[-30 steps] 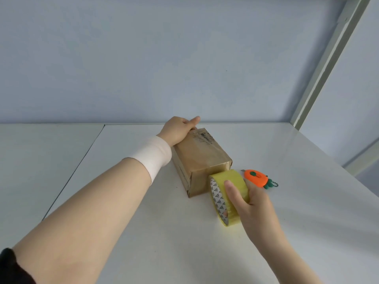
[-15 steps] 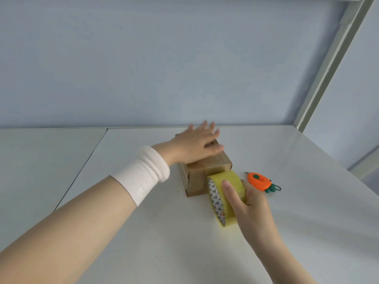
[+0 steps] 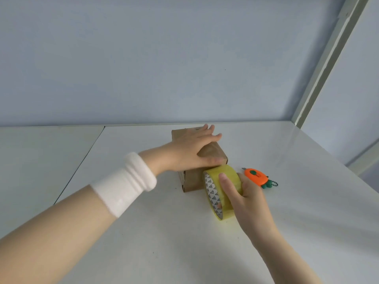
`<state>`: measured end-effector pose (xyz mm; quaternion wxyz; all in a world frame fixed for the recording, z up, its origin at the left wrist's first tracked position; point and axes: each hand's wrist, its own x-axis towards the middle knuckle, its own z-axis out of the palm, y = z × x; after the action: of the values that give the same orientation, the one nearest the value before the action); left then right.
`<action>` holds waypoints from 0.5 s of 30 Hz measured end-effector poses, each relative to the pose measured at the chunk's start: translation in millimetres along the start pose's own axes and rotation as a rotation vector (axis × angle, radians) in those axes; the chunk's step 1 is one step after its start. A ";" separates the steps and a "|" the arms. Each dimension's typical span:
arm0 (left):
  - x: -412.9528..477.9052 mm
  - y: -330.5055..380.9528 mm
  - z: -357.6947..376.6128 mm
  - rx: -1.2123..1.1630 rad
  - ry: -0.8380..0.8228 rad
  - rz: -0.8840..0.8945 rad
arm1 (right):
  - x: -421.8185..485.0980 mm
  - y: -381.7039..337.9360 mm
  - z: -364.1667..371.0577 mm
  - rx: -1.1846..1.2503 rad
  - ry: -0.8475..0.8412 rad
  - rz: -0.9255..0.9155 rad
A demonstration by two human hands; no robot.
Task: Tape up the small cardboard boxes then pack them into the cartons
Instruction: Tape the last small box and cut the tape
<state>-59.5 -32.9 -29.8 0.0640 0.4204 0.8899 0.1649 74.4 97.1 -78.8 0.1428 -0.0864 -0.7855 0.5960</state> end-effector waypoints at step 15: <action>-14.8 -3.4 -8.9 0.405 0.090 0.081 | 12.4 -22.6 -6.0 0.080 -0.059 -0.008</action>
<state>-54.8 -48.5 -22.9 -0.0682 0.4523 0.8893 0.0035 65.5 100.1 -54.1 0.1252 -0.0600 -0.7653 0.6286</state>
